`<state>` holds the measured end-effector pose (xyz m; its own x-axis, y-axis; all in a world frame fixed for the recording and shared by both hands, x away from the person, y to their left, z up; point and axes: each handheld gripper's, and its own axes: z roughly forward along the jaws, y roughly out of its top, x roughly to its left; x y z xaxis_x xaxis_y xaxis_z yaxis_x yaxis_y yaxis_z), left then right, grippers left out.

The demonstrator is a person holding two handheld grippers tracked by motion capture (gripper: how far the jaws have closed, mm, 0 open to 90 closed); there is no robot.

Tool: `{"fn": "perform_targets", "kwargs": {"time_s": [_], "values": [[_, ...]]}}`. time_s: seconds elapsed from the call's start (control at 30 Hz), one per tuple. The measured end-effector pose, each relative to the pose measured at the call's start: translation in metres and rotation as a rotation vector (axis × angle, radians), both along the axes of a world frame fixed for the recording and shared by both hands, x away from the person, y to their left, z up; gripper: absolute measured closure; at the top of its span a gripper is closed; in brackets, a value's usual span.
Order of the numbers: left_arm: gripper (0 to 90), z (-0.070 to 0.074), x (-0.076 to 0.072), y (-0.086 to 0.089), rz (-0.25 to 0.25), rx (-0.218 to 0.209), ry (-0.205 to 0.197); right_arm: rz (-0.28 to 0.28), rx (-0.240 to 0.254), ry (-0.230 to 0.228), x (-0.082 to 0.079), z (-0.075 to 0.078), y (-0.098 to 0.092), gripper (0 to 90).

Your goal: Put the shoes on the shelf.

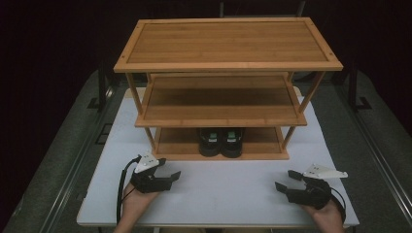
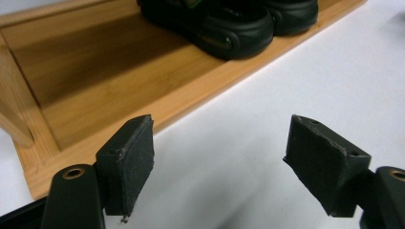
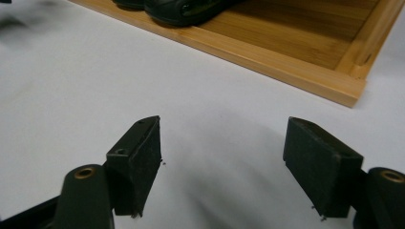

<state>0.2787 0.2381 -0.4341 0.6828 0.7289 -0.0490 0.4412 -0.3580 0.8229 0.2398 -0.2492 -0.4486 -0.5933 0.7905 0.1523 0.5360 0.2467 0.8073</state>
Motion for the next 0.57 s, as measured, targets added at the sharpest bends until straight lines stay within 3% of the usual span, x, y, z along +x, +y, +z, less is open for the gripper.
{"fn": "perform_targets", "kwargs": {"time_s": [0.23, 0.57], "values": [[22.3, -0.003, -0.005, 0.004, -0.013, 0.017, 0.016, -0.018, 0.017, -0.010, -0.006, -0.002, -0.006, 27.2], [16.4, -0.002, -0.014, 0.014, -0.018, 0.007, 0.009, -0.033, 0.039, -0.023, -0.016, -0.002, -0.016, 26.7]]}}
